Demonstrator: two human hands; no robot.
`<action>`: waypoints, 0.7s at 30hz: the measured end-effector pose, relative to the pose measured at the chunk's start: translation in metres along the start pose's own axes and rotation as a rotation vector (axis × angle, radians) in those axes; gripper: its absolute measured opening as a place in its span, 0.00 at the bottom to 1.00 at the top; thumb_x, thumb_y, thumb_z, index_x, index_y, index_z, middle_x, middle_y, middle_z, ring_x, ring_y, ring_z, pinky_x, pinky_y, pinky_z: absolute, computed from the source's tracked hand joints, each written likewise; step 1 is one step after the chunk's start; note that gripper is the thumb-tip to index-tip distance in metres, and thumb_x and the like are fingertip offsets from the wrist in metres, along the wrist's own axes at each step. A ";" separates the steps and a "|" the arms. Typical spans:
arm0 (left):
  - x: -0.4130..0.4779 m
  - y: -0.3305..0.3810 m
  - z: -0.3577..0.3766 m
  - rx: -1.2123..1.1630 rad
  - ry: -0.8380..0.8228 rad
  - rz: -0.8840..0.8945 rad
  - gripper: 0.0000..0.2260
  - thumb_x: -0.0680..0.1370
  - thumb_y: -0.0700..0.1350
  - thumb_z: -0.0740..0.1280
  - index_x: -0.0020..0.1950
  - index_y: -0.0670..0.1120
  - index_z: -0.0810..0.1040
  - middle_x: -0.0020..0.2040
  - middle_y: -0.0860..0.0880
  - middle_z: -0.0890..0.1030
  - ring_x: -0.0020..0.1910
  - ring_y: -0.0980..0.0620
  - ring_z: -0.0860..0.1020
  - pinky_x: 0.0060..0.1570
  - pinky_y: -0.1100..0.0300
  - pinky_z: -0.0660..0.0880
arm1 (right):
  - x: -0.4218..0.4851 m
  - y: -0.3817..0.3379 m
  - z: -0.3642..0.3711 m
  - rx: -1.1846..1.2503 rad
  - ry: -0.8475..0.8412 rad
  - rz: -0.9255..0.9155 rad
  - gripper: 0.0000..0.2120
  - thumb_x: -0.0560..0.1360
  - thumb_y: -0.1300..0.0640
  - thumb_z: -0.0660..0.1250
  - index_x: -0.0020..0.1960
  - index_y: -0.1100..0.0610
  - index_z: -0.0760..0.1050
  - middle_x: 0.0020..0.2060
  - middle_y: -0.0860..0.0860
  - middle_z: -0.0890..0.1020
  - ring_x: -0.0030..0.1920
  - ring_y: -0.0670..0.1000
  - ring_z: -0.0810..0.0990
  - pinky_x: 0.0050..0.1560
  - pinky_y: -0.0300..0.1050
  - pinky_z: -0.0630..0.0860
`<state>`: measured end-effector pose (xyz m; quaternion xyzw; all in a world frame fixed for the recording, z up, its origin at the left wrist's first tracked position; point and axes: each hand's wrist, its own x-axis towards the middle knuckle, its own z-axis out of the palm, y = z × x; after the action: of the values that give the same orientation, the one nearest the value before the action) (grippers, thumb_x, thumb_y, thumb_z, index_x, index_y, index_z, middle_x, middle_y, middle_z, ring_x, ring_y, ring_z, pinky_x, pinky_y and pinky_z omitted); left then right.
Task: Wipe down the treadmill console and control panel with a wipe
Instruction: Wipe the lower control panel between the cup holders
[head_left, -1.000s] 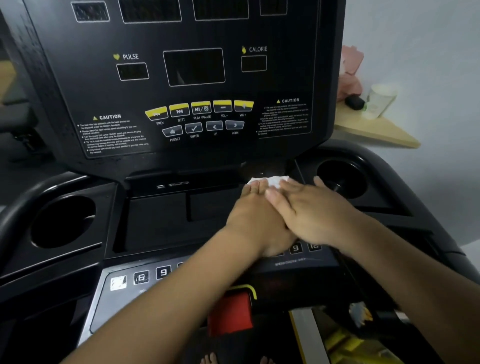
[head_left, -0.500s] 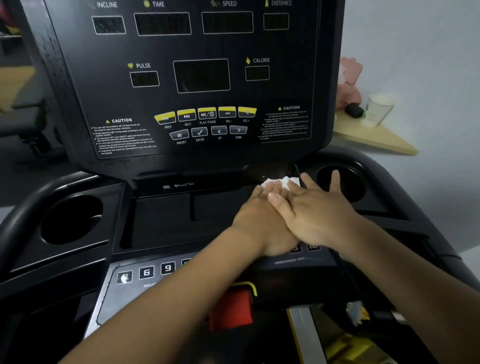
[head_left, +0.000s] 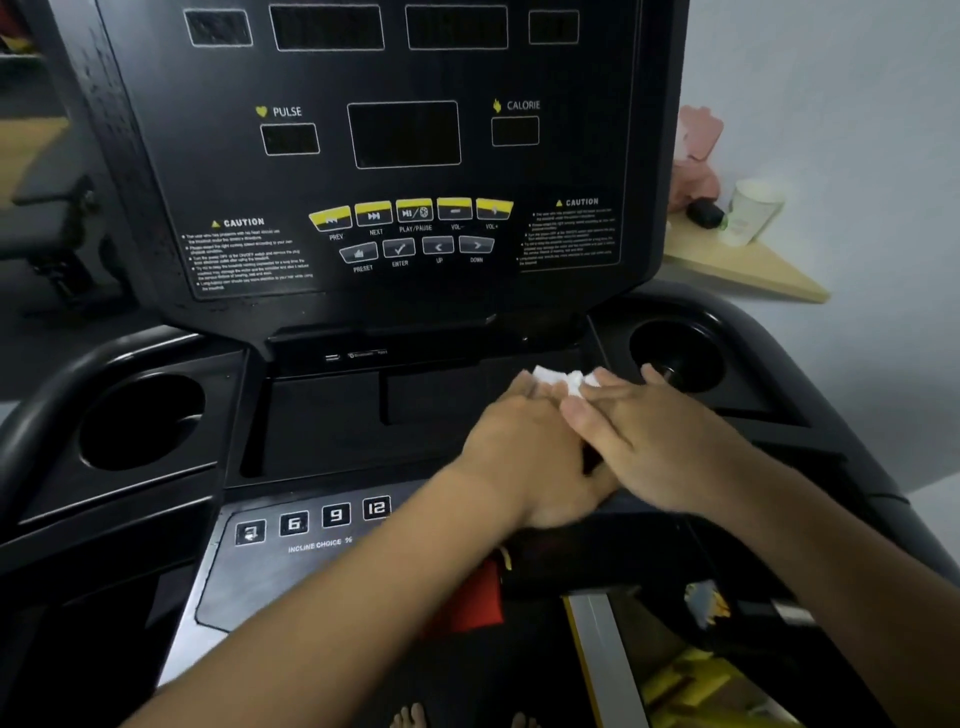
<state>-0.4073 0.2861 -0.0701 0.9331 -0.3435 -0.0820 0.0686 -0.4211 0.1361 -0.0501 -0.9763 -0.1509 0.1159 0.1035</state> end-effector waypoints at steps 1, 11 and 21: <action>-0.011 0.005 0.004 0.009 0.024 0.003 0.34 0.79 0.67 0.48 0.79 0.49 0.58 0.76 0.45 0.66 0.76 0.47 0.61 0.77 0.49 0.46 | -0.009 0.002 0.004 -0.005 0.012 -0.023 0.40 0.76 0.33 0.31 0.76 0.49 0.64 0.75 0.48 0.66 0.77 0.42 0.53 0.77 0.48 0.41; -0.056 -0.010 -0.015 0.015 0.131 -0.130 0.26 0.80 0.63 0.49 0.68 0.51 0.75 0.54 0.49 0.82 0.56 0.49 0.78 0.73 0.50 0.59 | -0.012 -0.024 0.013 0.115 0.138 -0.036 0.37 0.76 0.31 0.40 0.73 0.50 0.68 0.64 0.44 0.75 0.67 0.44 0.68 0.75 0.44 0.54; -0.194 -0.072 0.012 0.037 0.338 -0.290 0.13 0.71 0.49 0.64 0.52 0.50 0.83 0.49 0.52 0.81 0.45 0.49 0.78 0.67 0.48 0.68 | -0.010 -0.151 0.070 -0.166 0.213 -0.421 0.38 0.81 0.36 0.41 0.64 0.61 0.78 0.67 0.53 0.77 0.72 0.53 0.69 0.69 0.60 0.55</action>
<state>-0.5102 0.4664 -0.0743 0.9743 -0.1908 0.0727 0.0957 -0.4891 0.2850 -0.0786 -0.9351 -0.3483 -0.0243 0.0603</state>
